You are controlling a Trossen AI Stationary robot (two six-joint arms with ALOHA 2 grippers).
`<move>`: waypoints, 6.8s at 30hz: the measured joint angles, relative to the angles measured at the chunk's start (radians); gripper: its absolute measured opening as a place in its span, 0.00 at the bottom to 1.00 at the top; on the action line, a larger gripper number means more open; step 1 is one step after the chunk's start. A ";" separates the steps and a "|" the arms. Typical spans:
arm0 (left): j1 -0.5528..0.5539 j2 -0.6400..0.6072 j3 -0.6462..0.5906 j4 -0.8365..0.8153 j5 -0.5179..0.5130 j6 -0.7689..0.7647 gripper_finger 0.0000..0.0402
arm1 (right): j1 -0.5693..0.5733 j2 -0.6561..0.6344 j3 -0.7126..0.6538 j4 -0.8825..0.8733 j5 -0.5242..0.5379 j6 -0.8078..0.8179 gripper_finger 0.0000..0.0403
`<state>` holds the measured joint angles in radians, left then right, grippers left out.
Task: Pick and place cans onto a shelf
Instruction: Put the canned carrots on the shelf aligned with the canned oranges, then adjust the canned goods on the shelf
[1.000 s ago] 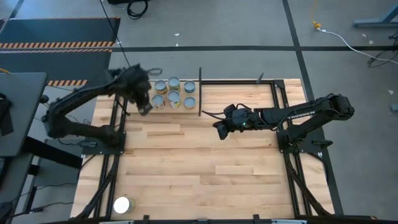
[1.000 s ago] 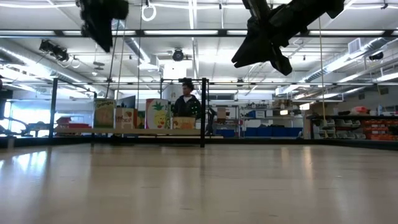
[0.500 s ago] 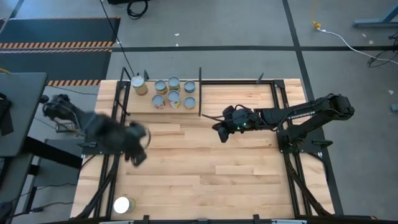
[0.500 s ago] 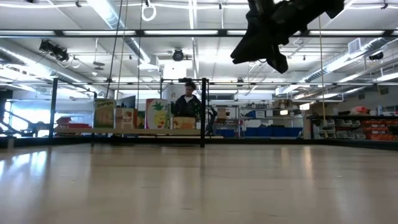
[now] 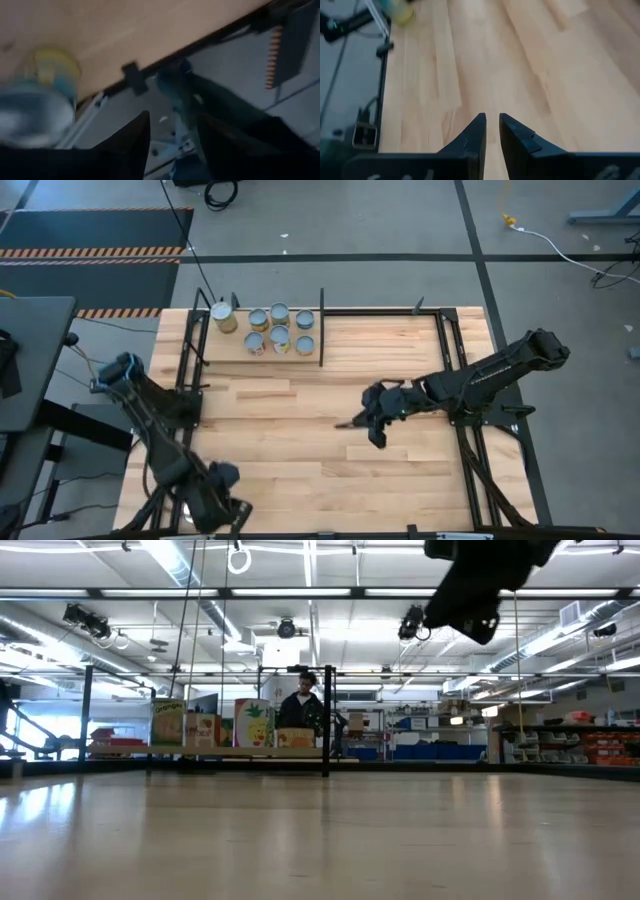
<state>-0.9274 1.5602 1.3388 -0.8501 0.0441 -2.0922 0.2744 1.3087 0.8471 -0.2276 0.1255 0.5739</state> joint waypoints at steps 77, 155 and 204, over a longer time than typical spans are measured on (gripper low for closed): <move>1.239 -0.305 -0.120 -0.722 -0.449 2.025 0.00 | 0.095 0.000 0.000 -0.150 0.203 0.432 0.15; 1.673 -0.254 -0.254 -0.358 -0.433 2.207 0.01 | -0.161 0.000 0.000 0.055 0.060 0.394 0.15; 1.695 0.061 -0.054 -0.147 -0.030 2.635 0.52 | -0.170 0.000 0.000 0.070 0.010 0.444 0.15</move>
<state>0.7678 1.6207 1.2850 -0.9973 0.0137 0.5425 0.1043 1.3087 0.8471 -0.1574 0.1356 1.0184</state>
